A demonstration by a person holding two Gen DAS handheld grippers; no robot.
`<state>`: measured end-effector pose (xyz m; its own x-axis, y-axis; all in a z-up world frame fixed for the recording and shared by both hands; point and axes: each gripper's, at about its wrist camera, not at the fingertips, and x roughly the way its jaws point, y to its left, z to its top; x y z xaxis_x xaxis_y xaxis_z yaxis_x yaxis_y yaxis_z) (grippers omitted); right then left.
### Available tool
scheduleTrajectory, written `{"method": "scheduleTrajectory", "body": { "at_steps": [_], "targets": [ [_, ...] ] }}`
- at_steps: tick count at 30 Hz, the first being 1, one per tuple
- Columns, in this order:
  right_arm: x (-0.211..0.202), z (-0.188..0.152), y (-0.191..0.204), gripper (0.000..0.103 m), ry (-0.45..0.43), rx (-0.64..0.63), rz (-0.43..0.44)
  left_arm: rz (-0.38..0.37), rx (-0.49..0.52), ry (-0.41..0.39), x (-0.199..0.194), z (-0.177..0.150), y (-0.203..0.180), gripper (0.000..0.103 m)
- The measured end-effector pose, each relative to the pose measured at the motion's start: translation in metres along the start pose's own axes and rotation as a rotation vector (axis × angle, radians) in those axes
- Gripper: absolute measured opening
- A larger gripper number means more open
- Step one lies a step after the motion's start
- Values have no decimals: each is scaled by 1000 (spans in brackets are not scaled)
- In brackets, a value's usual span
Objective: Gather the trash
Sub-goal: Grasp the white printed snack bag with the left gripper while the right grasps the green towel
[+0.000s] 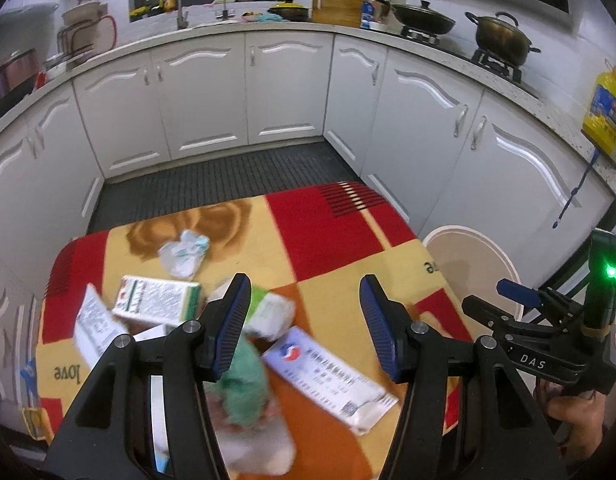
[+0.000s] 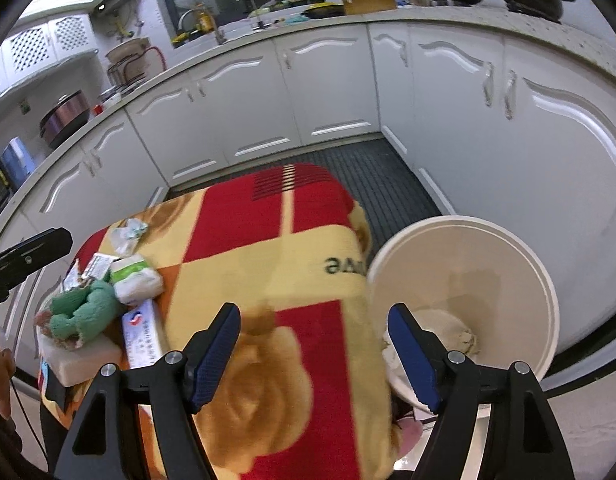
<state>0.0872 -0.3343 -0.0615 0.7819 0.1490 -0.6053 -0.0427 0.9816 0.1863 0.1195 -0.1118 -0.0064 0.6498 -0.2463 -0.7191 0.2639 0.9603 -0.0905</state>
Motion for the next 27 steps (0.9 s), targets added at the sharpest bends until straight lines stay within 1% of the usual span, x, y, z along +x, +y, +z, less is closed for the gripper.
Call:
{"method": "scheduleTrajectory", "body": {
  "at_steps": [5, 8, 11, 17, 23, 27],
  "targets": [
    [0, 0, 26, 75, 1, -41, 35, 0, -56, 17, -14, -8, 38, 56],
    [2, 0, 46, 78, 5, -70, 64, -5, -115, 31, -21, -13, 66, 64],
    [6, 0, 63, 78, 15, -88, 98, 10, -176, 30, -27, -20, 97, 64],
    [14, -1, 97, 78, 41, -133, 163, 26, -275, 77, -28, -35, 145, 64],
    [21, 2, 133, 78, 81, -140, 280, 18, -384, 124, -19, -52, 183, 64],
    [28, 6, 161, 78, 112, -149, 350, 14, -451, 149, -6, -61, 201, 64]
  ]
}}
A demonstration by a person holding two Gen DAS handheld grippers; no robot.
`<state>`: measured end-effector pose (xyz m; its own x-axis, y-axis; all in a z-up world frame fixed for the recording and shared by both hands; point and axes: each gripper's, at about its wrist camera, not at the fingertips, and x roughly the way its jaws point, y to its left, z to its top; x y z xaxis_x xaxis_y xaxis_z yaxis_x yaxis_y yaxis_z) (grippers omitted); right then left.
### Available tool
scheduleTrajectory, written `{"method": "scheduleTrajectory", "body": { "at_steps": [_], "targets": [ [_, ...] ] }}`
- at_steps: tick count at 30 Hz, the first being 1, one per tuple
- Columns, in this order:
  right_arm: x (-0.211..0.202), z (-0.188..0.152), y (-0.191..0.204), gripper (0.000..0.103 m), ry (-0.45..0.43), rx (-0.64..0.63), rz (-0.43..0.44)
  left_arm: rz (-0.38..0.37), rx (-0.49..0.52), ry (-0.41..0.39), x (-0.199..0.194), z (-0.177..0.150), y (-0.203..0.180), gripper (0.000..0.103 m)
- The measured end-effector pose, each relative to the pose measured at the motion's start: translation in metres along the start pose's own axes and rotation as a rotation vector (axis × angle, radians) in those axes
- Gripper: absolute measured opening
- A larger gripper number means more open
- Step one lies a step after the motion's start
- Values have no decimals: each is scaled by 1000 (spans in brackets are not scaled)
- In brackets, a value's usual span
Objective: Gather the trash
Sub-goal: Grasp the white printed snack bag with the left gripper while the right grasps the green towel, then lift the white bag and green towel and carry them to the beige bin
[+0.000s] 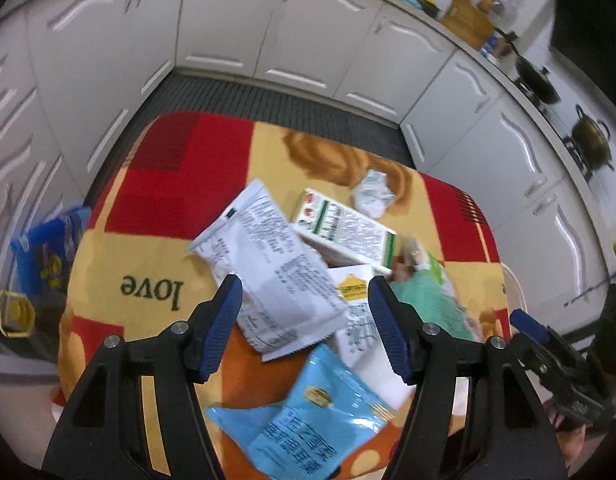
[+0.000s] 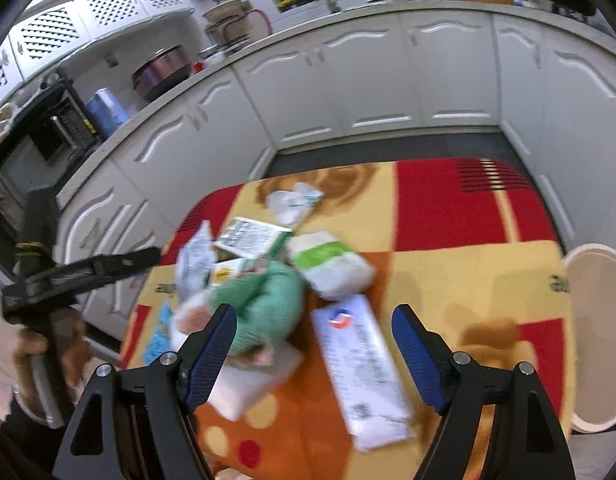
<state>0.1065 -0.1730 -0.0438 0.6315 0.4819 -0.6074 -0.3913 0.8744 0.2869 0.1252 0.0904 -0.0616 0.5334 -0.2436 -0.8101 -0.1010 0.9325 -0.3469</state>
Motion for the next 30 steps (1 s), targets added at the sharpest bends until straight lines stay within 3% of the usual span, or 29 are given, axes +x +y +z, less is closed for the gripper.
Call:
{"method": "scheduleTrajectory", "body": {
  "at_steps": [10, 19, 21, 23, 25, 30],
  "targets": [
    [47, 10, 28, 78, 101, -8, 74, -27, -168, 46, 50, 4, 34, 64],
    [86, 4, 18, 77, 196, 71, 168, -62, -167, 31, 61, 2, 39, 61],
    [82, 1, 23, 63, 155, 36, 149, -72, -161, 31, 59, 3, 42, 44],
    [74, 2, 25, 50, 125, 16, 143, -101, -178, 39, 55, 6, 48, 40],
    [67, 3, 29, 45, 109, -8, 139, -129, -189, 44, 49, 7, 51, 36],
    [42, 4, 38, 39, 41, -77, 124, -116, -124, 2, 27, 10, 39, 33]
  ]
}}
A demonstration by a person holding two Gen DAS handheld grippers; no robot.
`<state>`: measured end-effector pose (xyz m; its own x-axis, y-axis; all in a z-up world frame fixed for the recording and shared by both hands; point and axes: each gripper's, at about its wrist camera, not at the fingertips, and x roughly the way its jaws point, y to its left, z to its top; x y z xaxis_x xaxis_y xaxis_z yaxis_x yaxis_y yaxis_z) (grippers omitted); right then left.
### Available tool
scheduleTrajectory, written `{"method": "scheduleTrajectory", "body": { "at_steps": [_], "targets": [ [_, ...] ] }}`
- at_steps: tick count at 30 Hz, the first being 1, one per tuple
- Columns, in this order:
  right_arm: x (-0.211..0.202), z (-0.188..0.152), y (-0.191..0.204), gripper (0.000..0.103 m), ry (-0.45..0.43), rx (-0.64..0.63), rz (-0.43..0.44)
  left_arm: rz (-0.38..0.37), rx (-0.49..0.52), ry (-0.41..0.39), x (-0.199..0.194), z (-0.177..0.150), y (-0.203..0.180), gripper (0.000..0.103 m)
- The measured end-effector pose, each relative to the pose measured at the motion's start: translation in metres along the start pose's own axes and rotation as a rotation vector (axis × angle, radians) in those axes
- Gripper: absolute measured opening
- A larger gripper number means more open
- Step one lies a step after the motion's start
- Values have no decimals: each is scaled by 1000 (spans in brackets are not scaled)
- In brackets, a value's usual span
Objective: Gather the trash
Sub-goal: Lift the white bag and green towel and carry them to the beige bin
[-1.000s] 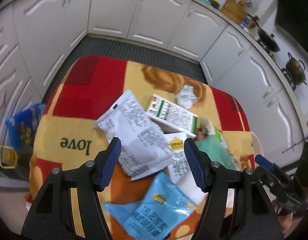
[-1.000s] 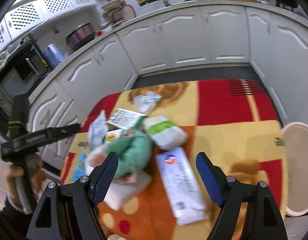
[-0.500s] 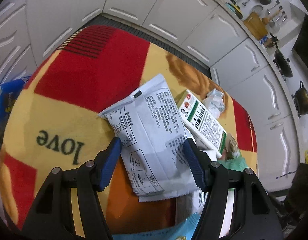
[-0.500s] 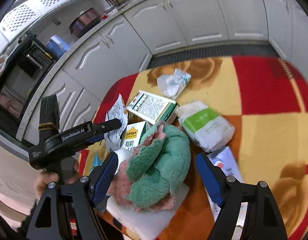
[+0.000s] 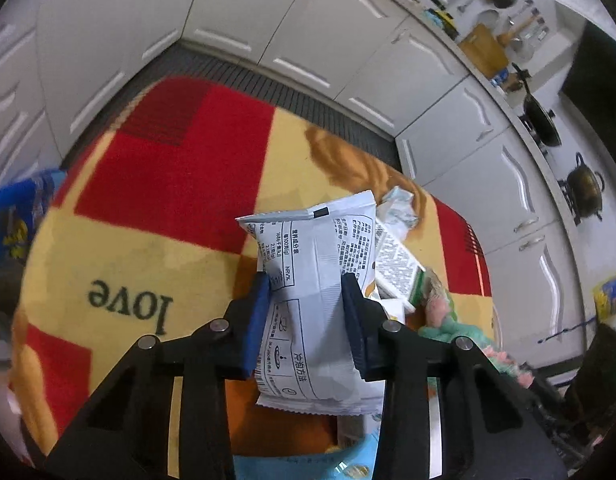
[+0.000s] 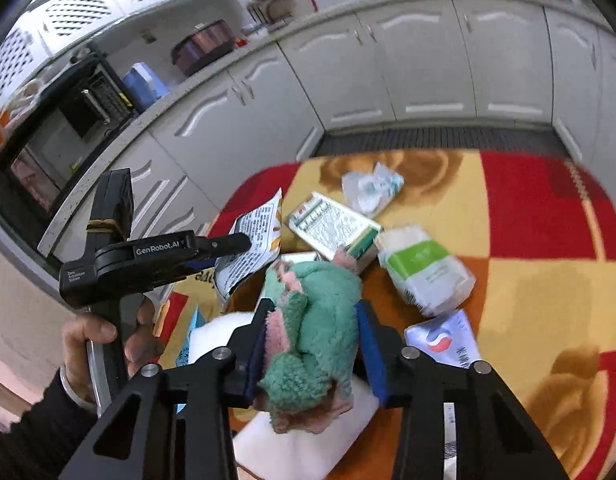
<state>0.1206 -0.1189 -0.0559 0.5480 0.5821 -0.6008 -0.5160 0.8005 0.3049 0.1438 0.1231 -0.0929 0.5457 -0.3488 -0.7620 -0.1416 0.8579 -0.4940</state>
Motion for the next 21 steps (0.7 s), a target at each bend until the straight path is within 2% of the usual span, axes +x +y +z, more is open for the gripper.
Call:
{"method": "scheduleTrajectory", "body": {
  "at_steps": [7, 14, 21],
  "targets": [
    [-28, 0, 2, 37, -65, -32, -26, -7, 42, -54, -27, 3, -19, 28],
    [-55, 2, -3, 37, -131, -25, -54, -25, 118, -106, -50, 6, -54, 26],
    [-78, 5, -12, 37, -177, -12, -73, -61, 188, -114, -56, 1, -90, 26]
  ]
}}
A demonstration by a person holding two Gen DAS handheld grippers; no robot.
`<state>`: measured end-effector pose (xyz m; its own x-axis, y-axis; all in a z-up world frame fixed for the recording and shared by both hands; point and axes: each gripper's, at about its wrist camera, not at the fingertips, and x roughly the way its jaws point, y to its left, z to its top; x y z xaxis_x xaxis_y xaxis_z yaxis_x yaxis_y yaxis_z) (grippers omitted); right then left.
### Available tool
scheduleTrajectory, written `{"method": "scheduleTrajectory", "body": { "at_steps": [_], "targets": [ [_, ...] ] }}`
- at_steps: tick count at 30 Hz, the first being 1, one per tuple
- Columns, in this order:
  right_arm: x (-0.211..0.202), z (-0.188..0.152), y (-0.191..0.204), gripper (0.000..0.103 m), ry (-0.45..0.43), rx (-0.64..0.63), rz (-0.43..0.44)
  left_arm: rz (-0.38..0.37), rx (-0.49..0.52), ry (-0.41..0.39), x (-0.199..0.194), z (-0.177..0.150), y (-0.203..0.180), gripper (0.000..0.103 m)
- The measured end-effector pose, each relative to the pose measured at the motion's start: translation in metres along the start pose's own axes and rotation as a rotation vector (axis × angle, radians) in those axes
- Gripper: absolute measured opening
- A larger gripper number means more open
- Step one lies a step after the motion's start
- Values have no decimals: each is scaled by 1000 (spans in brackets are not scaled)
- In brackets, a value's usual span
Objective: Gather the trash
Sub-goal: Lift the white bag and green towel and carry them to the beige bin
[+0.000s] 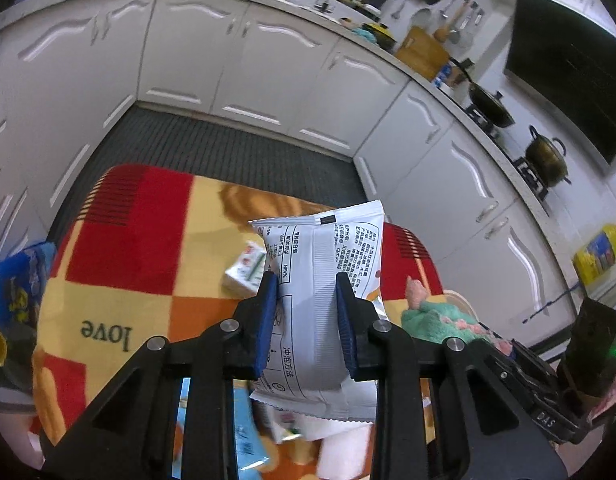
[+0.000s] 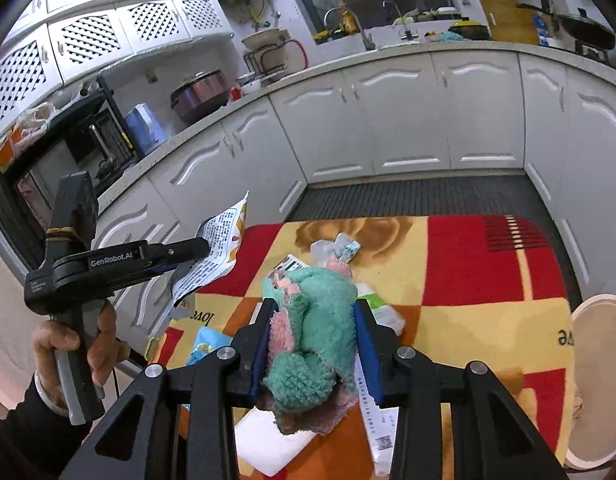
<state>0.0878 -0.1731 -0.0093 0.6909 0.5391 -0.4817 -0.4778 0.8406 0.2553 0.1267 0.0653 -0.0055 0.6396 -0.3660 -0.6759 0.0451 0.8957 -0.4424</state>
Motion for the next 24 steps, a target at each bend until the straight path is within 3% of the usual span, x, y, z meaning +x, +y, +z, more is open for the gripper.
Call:
{"method": "scheduleTrajectory", "body": {
  "at_steps": [12, 24],
  "targets": [
    [-37, 3, -25, 37, -66, 27, -48, -16, 128, 13, 14, -5, -67, 26],
    [-87, -5, -80, 37, -126, 102, -142, -22, 277, 43, 38, -24, -144, 26]
  ]
}}
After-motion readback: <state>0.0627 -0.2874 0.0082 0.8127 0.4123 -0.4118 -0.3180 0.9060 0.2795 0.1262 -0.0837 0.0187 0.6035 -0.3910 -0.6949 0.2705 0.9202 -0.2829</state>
